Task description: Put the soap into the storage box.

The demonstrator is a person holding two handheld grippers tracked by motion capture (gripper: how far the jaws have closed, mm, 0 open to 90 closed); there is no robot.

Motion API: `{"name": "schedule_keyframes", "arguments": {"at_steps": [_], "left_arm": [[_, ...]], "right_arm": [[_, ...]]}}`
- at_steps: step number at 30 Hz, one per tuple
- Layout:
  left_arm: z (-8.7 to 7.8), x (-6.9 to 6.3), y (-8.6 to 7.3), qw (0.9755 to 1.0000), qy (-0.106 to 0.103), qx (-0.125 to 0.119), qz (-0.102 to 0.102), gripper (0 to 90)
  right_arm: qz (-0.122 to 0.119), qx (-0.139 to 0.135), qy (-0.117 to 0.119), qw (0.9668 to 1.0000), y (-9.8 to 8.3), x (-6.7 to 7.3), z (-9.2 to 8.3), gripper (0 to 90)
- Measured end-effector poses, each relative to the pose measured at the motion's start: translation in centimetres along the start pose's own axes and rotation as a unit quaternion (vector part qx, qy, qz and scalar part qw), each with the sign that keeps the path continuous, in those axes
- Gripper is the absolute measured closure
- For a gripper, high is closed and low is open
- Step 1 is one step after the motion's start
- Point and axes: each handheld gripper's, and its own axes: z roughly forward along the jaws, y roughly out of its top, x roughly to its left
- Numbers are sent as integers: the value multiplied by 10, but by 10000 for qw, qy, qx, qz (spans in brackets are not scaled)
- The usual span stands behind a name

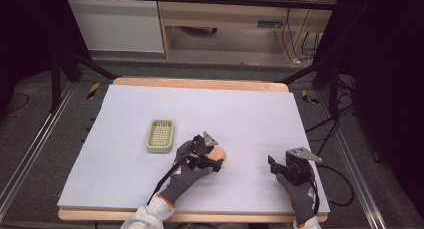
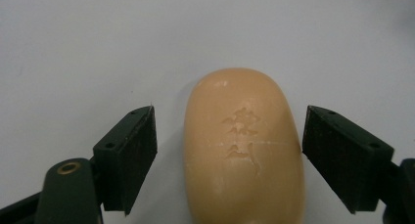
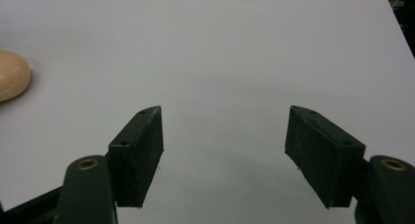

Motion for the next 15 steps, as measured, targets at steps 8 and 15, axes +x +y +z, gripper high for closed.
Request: {"name": "schedule_keyframes", "arguments": {"at_steps": [8, 15], "left_arm": [[7, -2, -2, 9999, -10, 130, 1, 228], [12, -3, -4, 9997, -55, 235, 5, 274]], "right_arm": [[1, 30, 25, 10000, 0, 0, 1, 314], [29, 44, 50, 10000, 0, 0, 1, 321]]}}
